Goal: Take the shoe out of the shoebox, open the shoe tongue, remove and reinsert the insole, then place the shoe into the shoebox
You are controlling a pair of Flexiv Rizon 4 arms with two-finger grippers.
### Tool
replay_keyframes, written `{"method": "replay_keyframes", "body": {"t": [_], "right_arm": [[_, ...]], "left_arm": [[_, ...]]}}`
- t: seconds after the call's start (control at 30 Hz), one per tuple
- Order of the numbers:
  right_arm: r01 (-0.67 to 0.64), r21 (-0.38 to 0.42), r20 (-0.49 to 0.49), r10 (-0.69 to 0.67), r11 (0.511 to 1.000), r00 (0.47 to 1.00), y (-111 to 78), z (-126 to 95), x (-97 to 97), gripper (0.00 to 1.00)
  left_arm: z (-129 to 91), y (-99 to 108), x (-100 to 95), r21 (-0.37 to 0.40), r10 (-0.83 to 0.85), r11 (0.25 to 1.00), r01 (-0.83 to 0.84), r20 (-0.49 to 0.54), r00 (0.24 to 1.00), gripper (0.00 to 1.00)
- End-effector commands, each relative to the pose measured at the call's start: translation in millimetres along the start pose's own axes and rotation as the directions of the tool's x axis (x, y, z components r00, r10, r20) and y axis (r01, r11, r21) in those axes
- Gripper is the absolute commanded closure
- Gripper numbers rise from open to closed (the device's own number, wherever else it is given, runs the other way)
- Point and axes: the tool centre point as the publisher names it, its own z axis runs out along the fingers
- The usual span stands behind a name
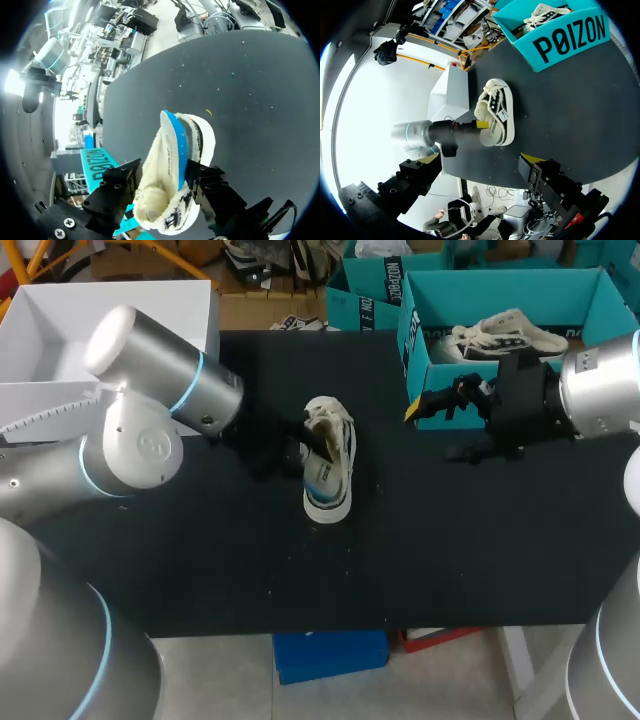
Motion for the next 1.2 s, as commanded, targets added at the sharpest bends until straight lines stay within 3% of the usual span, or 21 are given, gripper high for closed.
{"method": "replay_keyframes", "body": {"t": [0.03, 0.1, 0.13, 0.17, 0.3, 0.4, 0.43, 1.2], "right_arm": [[0.000, -0.001, 0.000, 0.000, 1.000, 1.000, 0.0, 1, 0.3, 0.00], [0.000, -0.001, 0.000, 0.000, 1.000, 1.000, 0.0, 1, 0.3, 0.00], [0.000, -0.001, 0.000, 0.000, 1.000, 1.000, 0.0, 1, 0.3, 0.00], [0.000, -0.001, 0.000, 0.000, 1.000, 1.000, 0.0, 1, 0.3, 0.00], [0.000, -0.001, 0.000, 0.000, 1.000, 1.000, 0.0, 1, 0.3, 0.00], [0.000, -0.001, 0.000, 0.000, 1.000, 1.000, 0.0, 1, 0.3, 0.00], [0.000, -0.001, 0.000, 0.000, 1.000, 1.000, 0.0, 1, 0.3, 0.00], [0.000, -0.001, 0.000, 0.000, 1.000, 1.000, 0.0, 1, 0.3, 0.00]], "left_arm": [[-7, -11, 1.5, -0.001, 0.011, 1.000, -0.011, 0.050, 0.999, 0.00], [-7, -15, -0.4, 0.013, 0.008, 1.000, -0.009, 0.068, 0.998, 0.06], [-6, -17, -0.8, 0.016, 0.009, 1.000, -0.010, 0.071, 0.997, 0.20], [-6, -18, -1.1, 0.020, 0.010, 1.000, -0.012, 0.076, 0.997, 0.51], [-8, -23, -2.3, 0.033, 0.010, 0.999, -0.013, 0.093, 0.996, 0.71], [-9, -26, -2.4, 0.036, 0.014, 0.999, -0.017, 0.097, 0.995, 0.97], [-9, -26, -2.3, 0.037, 0.016, 0.999, -0.019, 0.098, 0.995, 1.00], [18, -13, 5.9, -0.021, 0.032, 0.999, -0.032, -0.011, 0.999, 1.00]]}}
